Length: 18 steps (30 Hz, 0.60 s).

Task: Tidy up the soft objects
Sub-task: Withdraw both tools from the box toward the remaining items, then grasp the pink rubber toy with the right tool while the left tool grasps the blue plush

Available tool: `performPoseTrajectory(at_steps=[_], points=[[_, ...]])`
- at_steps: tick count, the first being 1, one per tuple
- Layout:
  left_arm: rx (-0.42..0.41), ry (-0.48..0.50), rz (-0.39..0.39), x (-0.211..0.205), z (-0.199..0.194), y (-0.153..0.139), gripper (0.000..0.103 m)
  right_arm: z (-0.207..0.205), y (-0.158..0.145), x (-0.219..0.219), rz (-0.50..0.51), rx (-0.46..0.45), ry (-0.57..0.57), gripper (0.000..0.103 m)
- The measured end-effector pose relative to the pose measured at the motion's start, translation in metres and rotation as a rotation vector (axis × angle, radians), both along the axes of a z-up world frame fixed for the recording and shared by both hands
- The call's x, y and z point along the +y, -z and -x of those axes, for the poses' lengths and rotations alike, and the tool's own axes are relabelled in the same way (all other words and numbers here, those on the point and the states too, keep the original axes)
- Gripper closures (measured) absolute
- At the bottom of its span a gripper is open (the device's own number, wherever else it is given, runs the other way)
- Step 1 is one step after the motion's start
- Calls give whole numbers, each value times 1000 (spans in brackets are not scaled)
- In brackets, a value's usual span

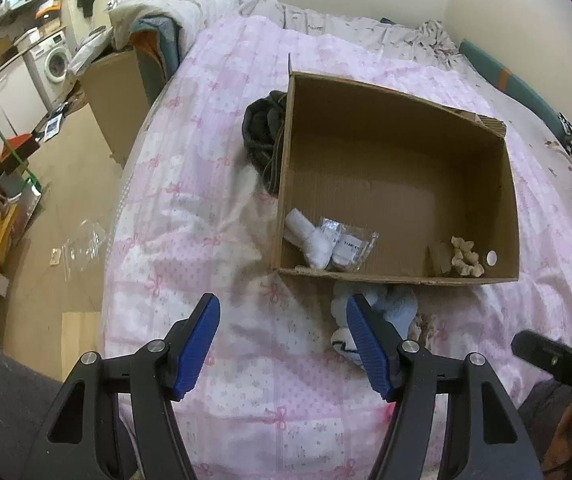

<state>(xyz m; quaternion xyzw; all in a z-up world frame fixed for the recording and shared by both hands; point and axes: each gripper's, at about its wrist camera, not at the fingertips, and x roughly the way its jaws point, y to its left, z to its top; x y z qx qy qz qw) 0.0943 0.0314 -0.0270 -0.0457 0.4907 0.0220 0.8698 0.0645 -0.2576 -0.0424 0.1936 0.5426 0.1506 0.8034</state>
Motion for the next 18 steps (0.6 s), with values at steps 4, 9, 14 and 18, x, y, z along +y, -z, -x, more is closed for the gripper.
performPoseTrajectory(at_steps=[4, 9, 14, 18], points=[[17, -12, 2, 2, -3, 5, 40, 2, 11, 3, -33, 57, -21, 11], [48, -29, 15, 3, -7, 13, 40, -2, 30, 14, -29, 149, -65, 11], [66, -23, 23, 0, -10, 19, 40, 2, 51, 53, -8, 231, -226, 22], [71, -22, 24, -2, -11, 20, 40, 1, 70, 73, 15, 295, -275, 22]])
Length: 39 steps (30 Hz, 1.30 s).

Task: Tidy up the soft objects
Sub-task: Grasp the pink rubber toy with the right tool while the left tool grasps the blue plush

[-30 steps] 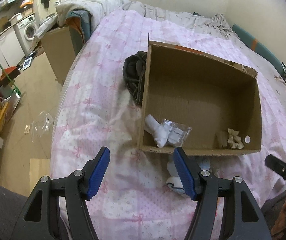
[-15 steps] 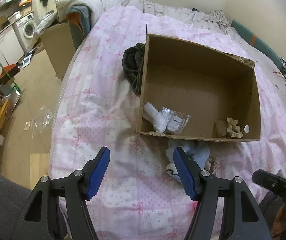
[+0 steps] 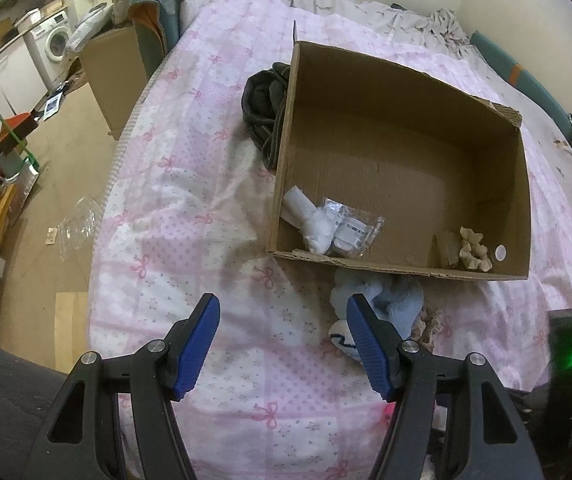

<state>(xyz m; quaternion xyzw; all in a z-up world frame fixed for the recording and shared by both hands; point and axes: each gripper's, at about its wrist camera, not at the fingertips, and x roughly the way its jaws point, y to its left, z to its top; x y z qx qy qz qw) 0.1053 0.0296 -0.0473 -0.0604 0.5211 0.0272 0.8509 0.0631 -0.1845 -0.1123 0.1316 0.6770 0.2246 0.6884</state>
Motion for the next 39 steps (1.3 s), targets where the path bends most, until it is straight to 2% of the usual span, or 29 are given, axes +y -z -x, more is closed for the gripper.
performPoseTrajectory(at_steps=[5, 6, 7, 10, 13, 16, 19, 23, 27, 30, 33, 37, 39], points=[[19, -22, 11, 4, -3, 5, 40, -1, 21, 16, 57, 44, -46, 28], [24, -28, 16, 5, -3, 6, 40, 0, 22, 19, 65, 42, -59, 34], [28, -31, 20, 7, -4, 6, 40, 1, 23, 23, 83, 34, -78, 46], [34, -41, 26, 10, -5, 8, 40, 5, 20, 29, 95, 6, -104, 47], [36, -51, 30, 13, -5, 8, 40, 6, 5, 26, 25, -19, -83, 47], [42, -58, 41, 14, -6, 9, 40, 3, -26, 7, -86, -74, -5, 47], [49, -50, 62, 13, -7, 11, 40, -1, -50, -12, -149, -96, 63, 47], [103, 11, 86, 1, -11, 24, 39, -8, -69, -38, -129, -157, 134, 47], [186, 104, 161, -20, -18, 45, 35, -14, -60, -69, -132, -150, 208, 47], [233, 171, 166, -40, -22, 60, 35, -19, -54, -77, -136, -121, 239, 47], [255, 207, 126, -53, -26, 71, 35, -24, -53, -80, -153, -124, 258, 47], [225, 246, 40, -66, -37, 80, 35, -26, -50, -83, -153, -116, 277, 47], [225, 271, 33, -72, -42, 86, 35, -25, -49, -85, -155, -115, 283, 47]])
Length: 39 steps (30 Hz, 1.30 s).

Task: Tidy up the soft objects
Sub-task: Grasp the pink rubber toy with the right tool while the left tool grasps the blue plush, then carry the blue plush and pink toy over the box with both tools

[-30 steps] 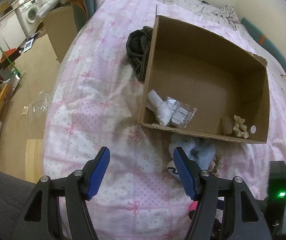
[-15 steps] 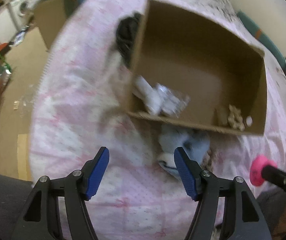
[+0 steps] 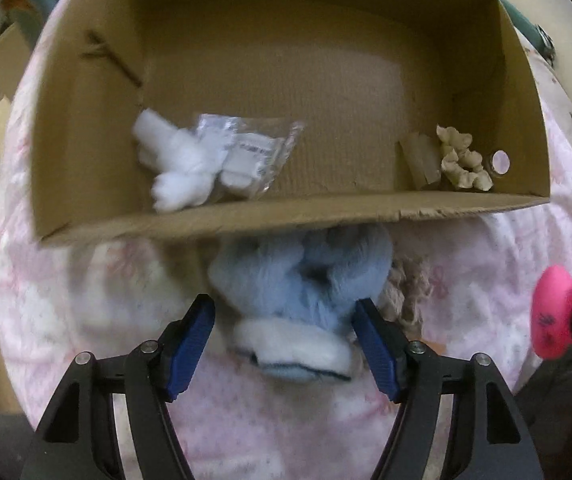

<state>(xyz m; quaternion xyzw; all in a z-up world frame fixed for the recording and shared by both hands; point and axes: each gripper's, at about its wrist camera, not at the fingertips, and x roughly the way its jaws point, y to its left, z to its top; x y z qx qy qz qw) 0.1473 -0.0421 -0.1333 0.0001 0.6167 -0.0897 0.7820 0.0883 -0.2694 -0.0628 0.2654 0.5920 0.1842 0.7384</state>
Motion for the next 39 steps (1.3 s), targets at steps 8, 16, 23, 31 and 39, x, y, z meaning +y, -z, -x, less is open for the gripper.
performPoseTrajectory(at_steps=[8, 16, 23, 31, 39], points=[[21, 42, 46, 0, 3, 6, 72, 2, 0, 0, 12, -4, 4, 47], [26, -85, 54, 38, 29, -29, 80, 2, -1, 0, 13, -11, -4, 47], [-18, -116, 36, 44, 47, -55, 80, 2, -3, 4, 17, -23, -18, 47], [-67, -137, -8, 48, 61, -62, 80, 2, -1, 11, 56, -27, -43, 47], [-119, -207, -31, 63, 78, -91, 80, 6, -12, 10, 38, -81, -58, 47]])
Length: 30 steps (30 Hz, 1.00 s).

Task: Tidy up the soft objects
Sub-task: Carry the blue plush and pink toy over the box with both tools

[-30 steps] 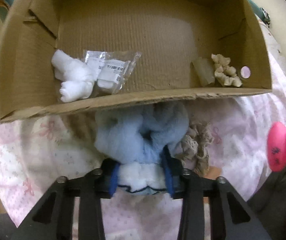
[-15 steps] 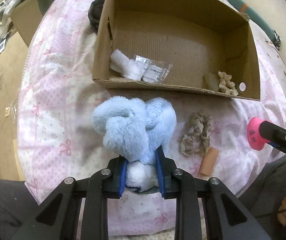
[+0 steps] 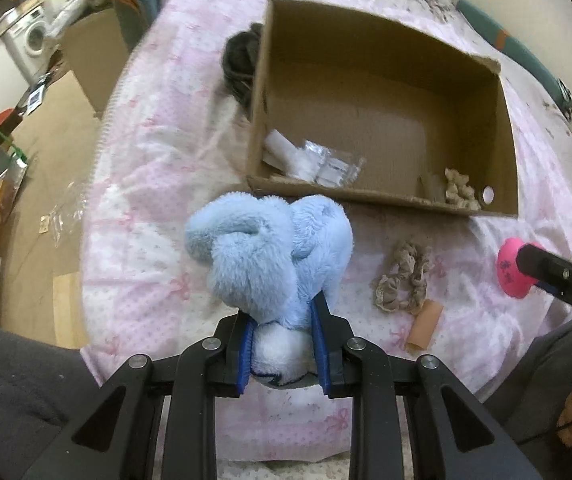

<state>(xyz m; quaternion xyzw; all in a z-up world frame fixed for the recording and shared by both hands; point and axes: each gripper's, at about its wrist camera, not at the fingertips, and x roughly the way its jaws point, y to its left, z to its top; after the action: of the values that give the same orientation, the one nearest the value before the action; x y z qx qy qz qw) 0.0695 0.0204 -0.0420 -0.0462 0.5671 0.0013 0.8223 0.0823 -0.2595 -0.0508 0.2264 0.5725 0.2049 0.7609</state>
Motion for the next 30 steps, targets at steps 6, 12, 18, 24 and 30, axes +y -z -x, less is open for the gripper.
performPoseTrajectory(at_steps=[6, 12, 18, 24, 30], points=[[-62, 17, -17, -3, -9, -27, 80, 6, -14, -3, -25, -54, -11, 47], [-110, 68, -31, -7, -25, -38, 80, 5, -21, -7, -62, -81, 17, 47], [-144, 83, -25, -4, -40, -46, 80, 4, -34, -11, -74, -124, 42, 47], [-168, 93, -19, -2, -60, -52, 80, -5, -52, -9, -61, -180, 29, 47], [-194, 100, -14, -2, -80, -58, 80, -23, -65, -7, -56, -230, 28, 47]])
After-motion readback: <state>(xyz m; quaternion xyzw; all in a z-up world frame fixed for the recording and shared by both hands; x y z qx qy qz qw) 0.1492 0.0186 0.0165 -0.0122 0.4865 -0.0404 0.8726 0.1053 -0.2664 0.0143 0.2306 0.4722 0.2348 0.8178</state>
